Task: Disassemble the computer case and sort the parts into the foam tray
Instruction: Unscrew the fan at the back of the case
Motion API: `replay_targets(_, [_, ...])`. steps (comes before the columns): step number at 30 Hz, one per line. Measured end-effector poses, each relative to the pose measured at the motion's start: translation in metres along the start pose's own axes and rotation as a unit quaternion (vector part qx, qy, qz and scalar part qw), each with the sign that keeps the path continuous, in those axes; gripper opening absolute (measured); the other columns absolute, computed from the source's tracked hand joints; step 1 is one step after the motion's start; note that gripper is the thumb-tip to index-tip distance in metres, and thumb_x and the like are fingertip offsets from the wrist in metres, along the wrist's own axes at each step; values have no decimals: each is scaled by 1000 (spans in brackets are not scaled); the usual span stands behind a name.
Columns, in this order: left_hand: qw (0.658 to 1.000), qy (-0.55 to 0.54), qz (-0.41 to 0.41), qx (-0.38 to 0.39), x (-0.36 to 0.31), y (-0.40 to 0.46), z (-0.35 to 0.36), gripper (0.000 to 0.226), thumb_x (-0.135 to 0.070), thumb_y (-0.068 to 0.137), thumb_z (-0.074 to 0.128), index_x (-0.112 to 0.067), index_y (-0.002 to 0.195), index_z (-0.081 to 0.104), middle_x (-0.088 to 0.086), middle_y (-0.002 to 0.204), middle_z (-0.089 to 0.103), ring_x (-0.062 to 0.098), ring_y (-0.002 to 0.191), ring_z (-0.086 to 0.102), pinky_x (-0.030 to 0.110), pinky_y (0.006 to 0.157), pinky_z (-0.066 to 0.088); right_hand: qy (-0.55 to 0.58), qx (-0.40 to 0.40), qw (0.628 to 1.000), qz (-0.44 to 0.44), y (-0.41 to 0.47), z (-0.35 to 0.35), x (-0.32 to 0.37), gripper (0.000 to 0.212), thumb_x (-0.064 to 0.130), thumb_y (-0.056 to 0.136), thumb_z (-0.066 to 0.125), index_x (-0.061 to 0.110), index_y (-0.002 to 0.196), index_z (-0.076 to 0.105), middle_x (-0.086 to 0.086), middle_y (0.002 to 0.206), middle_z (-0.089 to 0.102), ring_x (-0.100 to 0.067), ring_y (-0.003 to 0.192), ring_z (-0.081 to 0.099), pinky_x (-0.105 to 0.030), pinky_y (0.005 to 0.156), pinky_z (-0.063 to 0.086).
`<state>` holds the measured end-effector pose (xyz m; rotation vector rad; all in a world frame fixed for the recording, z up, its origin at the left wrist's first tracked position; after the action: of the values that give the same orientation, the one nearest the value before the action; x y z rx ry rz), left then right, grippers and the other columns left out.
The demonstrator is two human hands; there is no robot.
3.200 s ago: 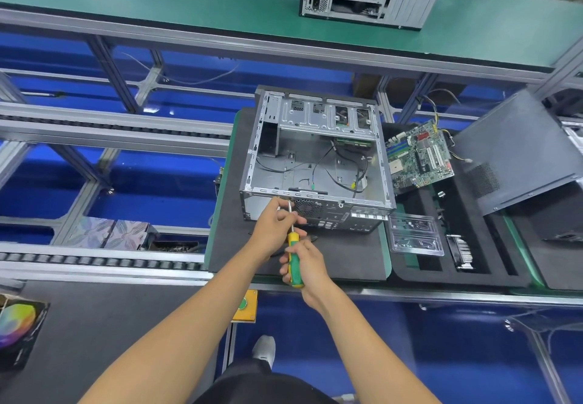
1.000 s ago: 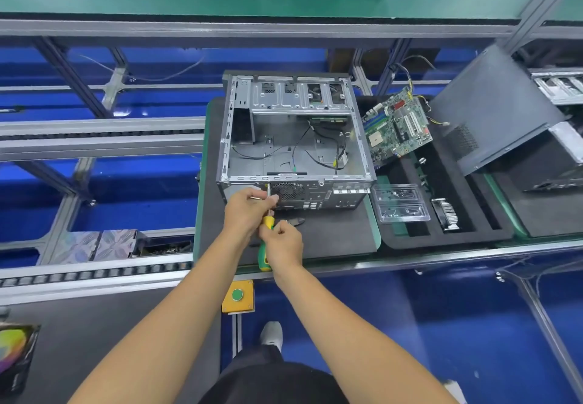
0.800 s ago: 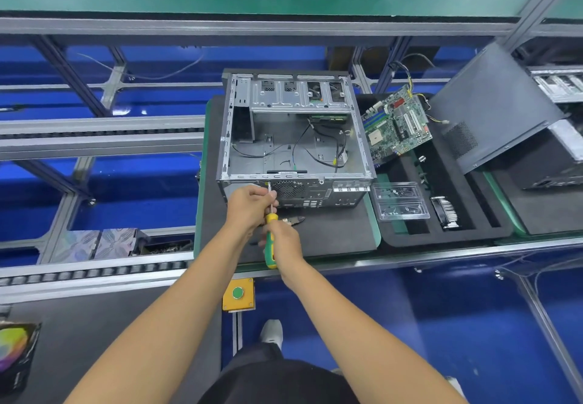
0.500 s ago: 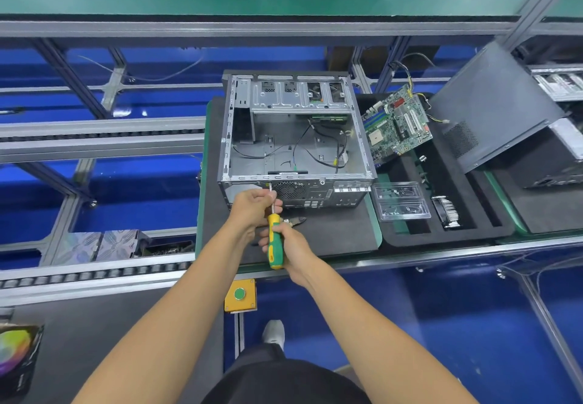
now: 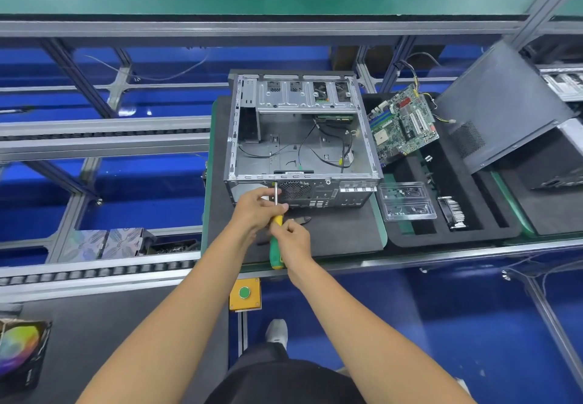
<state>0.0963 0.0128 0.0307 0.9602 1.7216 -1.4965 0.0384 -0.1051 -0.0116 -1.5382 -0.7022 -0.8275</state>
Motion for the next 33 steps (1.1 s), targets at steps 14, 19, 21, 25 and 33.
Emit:
replay_targets(14, [987,-126,-49,86,8,-7,14,41,-10,96,70,-17,135,62,12,98,74,21,80,71,28,66,58,159,119,974,107,-6,8,-20,29,25,102,51,2,100,70,-10,79,73,-15,65,68,-27,61,56])
replay_targets(19, [993,4,-9,120,13,-17,18,56,-30,91,78,-42,139,51,-3,64,67,12,51,57,21,48,47,95,44,992,75,-3,-2,-14,17,23,90,61,12,85,72,-5,67,72,-10,54,66,-18,46,48])
replay_targets(21, [997,-1,-7,83,13,-16,11,58,-23,89,80,-29,142,56,-2,70,71,6,58,65,19,53,51,89,29,993,69,-4,-3,-15,11,24,85,66,20,77,72,0,68,72,-8,59,67,-19,49,47])
replay_targets(25, [995,-37,-45,75,21,-18,10,55,-18,90,78,-11,141,56,18,108,75,27,105,73,38,99,56,52,16,998,38,-3,-9,-13,24,25,82,68,27,59,60,-2,81,64,-18,80,57,-32,69,43])
replay_targets(33, [991,-103,-33,75,26,-23,13,29,-11,105,54,-10,133,61,23,114,73,34,100,72,39,68,55,127,197,959,163,-18,8,-36,45,34,99,36,7,118,67,-11,92,71,-20,79,63,-32,66,50])
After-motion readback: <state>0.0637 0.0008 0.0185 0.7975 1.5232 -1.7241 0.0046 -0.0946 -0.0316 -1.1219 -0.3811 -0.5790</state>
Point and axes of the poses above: each hand's wrist, its own y-axis towards the middle knuckle, its own z-axis out of the palm, x = y × z, the point moved 9 cm from there along y, towards the middle knuckle
